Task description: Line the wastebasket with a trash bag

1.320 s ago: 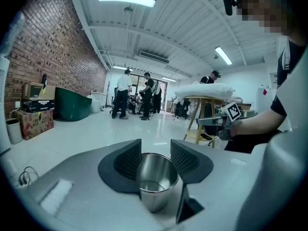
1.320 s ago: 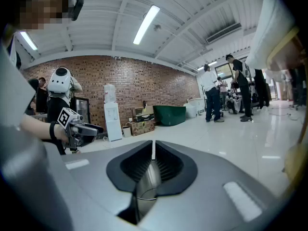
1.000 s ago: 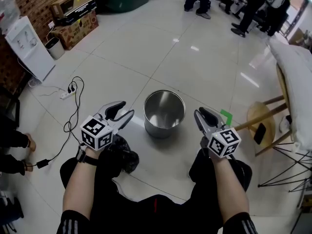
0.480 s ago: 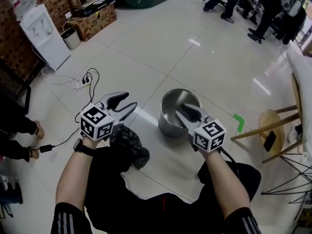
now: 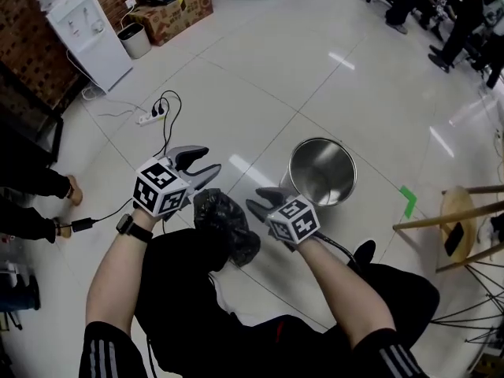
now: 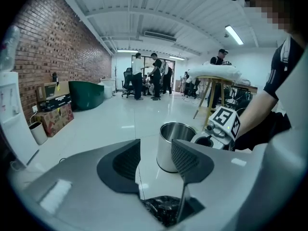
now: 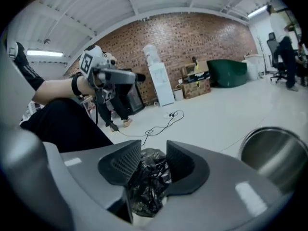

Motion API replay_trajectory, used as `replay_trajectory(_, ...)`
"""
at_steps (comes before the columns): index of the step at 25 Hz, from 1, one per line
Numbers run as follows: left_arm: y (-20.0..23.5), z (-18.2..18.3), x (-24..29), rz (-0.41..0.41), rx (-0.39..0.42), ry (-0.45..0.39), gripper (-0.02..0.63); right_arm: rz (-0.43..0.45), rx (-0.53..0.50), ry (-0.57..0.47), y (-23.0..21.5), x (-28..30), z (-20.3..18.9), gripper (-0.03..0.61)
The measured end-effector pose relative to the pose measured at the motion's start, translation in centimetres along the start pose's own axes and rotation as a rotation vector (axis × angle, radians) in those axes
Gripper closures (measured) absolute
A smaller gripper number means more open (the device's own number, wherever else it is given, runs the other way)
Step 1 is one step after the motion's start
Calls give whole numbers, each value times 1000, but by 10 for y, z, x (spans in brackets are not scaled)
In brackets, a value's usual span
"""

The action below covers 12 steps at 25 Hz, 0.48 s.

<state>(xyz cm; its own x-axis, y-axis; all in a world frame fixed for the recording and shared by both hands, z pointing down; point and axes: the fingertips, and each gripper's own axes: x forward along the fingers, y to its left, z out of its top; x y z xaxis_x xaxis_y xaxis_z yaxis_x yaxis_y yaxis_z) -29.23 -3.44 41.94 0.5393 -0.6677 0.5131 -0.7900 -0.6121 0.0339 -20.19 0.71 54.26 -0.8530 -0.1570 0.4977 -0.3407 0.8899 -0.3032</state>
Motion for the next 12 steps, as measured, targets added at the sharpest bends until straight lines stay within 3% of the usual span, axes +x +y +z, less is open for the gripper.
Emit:
replay_trajectory(5, 8, -34, 2, -32, -48, 46, 417, 85, -7, 176, 25, 77, -63, 405)
replay_trajectory(12, 13, -64, -2, -77, -83, 101, 414, 135, 87, 266, 39, 135, -105, 370)
